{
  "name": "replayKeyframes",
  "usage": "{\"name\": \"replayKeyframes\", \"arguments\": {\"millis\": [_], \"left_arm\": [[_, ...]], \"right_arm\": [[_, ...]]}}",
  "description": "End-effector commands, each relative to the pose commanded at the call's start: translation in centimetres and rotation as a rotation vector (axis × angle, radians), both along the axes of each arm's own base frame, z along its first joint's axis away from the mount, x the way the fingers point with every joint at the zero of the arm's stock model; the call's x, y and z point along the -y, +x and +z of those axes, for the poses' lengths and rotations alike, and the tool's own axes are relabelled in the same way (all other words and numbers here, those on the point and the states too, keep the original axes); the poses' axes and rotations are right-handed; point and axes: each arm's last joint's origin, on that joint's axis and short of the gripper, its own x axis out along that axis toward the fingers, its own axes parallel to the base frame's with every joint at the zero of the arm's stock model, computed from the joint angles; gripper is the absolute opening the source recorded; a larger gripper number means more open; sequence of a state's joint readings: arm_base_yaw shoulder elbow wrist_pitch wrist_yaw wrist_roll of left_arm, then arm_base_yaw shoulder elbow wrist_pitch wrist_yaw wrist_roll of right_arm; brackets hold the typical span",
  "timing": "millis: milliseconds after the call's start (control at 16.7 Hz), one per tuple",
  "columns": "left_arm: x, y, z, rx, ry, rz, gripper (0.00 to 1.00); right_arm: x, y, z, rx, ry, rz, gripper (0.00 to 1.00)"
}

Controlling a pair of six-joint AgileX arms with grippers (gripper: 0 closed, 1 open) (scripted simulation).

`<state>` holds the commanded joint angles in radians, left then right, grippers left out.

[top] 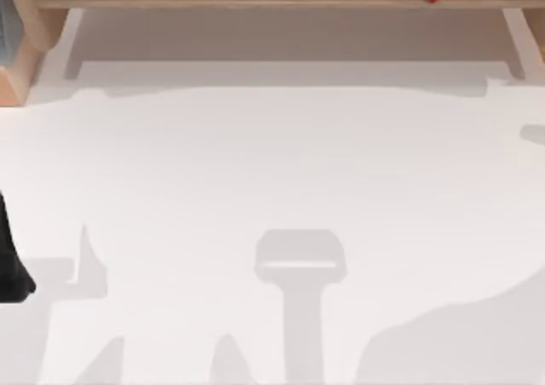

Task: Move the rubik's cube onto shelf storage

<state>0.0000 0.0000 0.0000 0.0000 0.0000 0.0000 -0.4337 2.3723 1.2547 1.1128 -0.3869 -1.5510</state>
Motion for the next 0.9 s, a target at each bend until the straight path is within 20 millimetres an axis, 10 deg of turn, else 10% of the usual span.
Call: {"name": "replayKeyframes", "arguments": {"millis": [900], "left_arm": [[0.00,0.00,0.00,0.000,0.000,0.000,1.00]], "right_arm": [[0.00,0.00,0.00,0.000,0.000,0.000,1.00]]}}
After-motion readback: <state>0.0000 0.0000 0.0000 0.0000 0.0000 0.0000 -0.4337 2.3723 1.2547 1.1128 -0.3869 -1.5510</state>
